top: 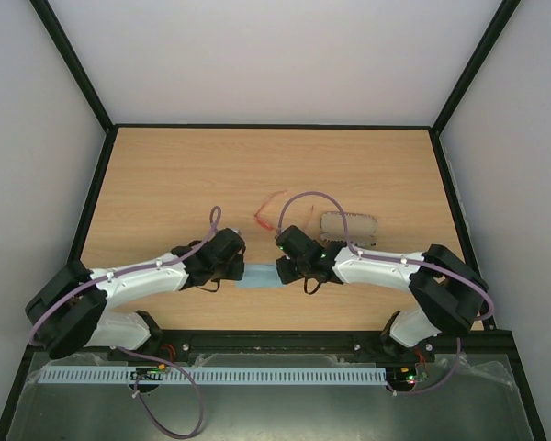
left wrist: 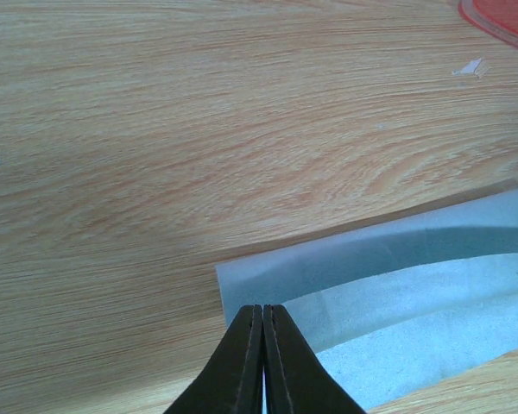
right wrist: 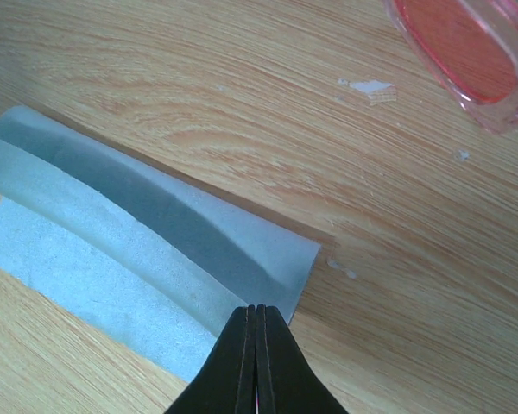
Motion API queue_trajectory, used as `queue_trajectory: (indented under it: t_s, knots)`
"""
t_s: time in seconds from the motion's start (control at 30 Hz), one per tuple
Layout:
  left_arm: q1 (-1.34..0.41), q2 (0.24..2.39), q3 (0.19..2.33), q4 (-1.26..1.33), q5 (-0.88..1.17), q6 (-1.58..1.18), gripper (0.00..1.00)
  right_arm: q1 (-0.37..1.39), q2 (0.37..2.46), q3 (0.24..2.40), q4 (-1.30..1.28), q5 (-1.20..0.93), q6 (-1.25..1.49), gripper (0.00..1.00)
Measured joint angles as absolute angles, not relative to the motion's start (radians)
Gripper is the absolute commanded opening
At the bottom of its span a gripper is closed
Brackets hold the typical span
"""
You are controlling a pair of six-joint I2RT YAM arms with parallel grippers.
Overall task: Organize the sunglasses
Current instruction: Fold the glasses cleaning cloth at the center of the board.
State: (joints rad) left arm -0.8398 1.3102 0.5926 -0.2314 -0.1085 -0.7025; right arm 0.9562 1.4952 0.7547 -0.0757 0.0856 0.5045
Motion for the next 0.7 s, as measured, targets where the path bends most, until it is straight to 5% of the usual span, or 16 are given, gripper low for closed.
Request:
queue_trajectory:
  t_s: [0.7]
  knots:
    - [-0.866,1.291,0.56,-0.231,-0.109,-0.73,0.02,0.982,1.491,0.722,-0.059,0.083,0.528,0.01]
